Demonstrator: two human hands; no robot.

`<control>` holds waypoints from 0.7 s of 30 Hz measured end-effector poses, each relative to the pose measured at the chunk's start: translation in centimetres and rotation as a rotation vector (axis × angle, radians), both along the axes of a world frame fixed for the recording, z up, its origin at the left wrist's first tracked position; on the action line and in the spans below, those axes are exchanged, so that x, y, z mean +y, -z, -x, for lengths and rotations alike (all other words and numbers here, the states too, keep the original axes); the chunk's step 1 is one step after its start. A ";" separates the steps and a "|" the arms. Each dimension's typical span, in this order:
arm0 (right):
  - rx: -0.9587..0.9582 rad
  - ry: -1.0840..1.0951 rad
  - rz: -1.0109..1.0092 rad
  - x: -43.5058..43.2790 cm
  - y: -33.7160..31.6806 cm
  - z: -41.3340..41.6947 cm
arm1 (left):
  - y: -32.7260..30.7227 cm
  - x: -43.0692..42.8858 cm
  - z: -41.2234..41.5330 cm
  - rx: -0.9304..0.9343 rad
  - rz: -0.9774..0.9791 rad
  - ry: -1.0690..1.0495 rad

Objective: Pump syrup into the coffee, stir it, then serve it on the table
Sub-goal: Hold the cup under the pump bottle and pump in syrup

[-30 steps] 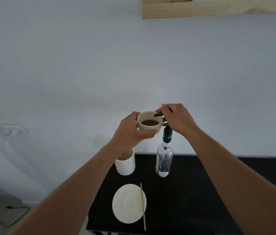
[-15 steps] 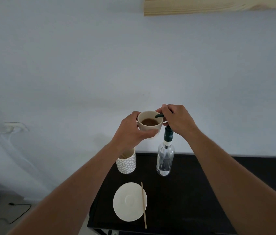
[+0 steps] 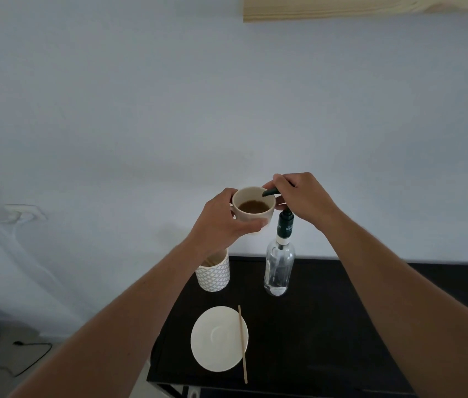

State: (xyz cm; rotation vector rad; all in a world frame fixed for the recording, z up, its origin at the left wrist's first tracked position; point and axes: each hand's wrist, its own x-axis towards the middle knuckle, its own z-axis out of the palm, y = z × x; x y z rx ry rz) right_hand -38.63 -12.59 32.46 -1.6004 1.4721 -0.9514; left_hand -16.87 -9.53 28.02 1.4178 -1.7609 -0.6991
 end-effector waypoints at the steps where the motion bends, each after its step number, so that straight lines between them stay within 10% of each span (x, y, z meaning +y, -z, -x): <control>1: -0.014 0.001 -0.002 0.0 -0.1 0.0 | 0.0 -0.1 0.0 0.006 -0.001 0.000; 21: 0.007 0.002 0.040 0.0 0.6 -0.2 | -0.6 -0.1 -0.3 0.003 -0.026 -0.013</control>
